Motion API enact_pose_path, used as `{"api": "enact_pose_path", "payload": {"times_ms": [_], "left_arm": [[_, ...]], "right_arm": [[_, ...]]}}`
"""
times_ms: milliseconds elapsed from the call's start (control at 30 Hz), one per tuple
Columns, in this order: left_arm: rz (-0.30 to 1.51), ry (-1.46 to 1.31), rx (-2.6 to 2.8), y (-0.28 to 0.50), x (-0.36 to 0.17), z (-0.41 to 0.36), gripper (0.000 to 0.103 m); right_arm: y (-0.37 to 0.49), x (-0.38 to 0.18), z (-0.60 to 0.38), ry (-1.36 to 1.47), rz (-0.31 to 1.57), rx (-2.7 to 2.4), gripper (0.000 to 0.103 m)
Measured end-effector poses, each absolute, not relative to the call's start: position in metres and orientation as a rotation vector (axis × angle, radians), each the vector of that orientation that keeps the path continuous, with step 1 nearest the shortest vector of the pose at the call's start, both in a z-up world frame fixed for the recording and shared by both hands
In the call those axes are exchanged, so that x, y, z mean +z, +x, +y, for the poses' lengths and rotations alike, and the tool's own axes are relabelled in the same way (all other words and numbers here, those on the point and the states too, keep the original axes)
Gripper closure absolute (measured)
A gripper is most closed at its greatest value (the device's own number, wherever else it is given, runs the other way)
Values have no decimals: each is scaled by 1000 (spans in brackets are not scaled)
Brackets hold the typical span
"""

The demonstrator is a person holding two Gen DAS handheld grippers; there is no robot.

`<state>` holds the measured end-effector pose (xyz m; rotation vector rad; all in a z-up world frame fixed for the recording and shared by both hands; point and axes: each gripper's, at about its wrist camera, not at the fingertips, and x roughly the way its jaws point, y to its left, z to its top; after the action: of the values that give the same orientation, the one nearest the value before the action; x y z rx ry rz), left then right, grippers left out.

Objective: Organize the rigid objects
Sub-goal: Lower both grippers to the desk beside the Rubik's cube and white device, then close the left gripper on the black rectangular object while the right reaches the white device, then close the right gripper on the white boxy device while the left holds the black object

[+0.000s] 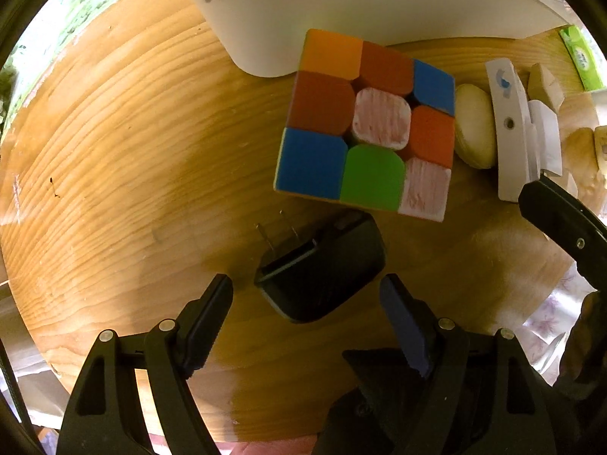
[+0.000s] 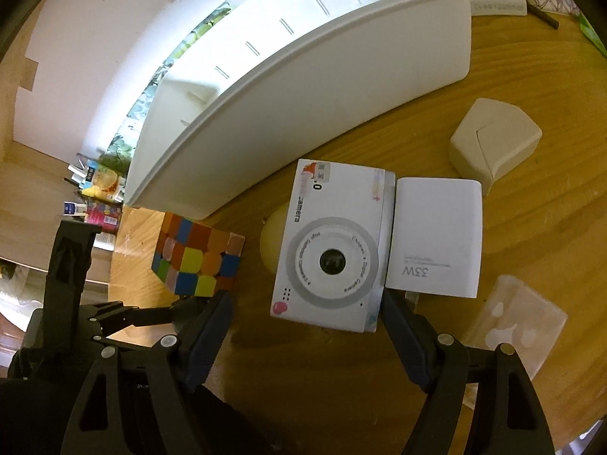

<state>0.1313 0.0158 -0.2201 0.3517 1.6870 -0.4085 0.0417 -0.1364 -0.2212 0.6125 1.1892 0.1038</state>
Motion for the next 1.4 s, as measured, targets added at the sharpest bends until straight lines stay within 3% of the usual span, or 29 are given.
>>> {"api": "enact_pose_path", "payload": {"times_ms": [333,567,1067,1133,1200,1400], "left_arm": [[1666,425,-385,138,-222,3,22],[1634,429,-394,133,-215,-3,38],[1642,421,-388,130,-212,-14,38],[1644,416,-386,135,-218,-12,38],[1649,406,-383,134,-225,-6,38],[1652,375,-372,139,-225,2,38]], "right_arm": [[60,-223,-128,507,1264,21,23],[76,-225,-126,426,1302,-59,23],[102,-232,-143,399,1363,-112,23],[107,-232,-142,393,1373,-107,25],[115,-234,-139,408,1378,-74,42],[127,-236,-137,445,1390,-43,42]]}}
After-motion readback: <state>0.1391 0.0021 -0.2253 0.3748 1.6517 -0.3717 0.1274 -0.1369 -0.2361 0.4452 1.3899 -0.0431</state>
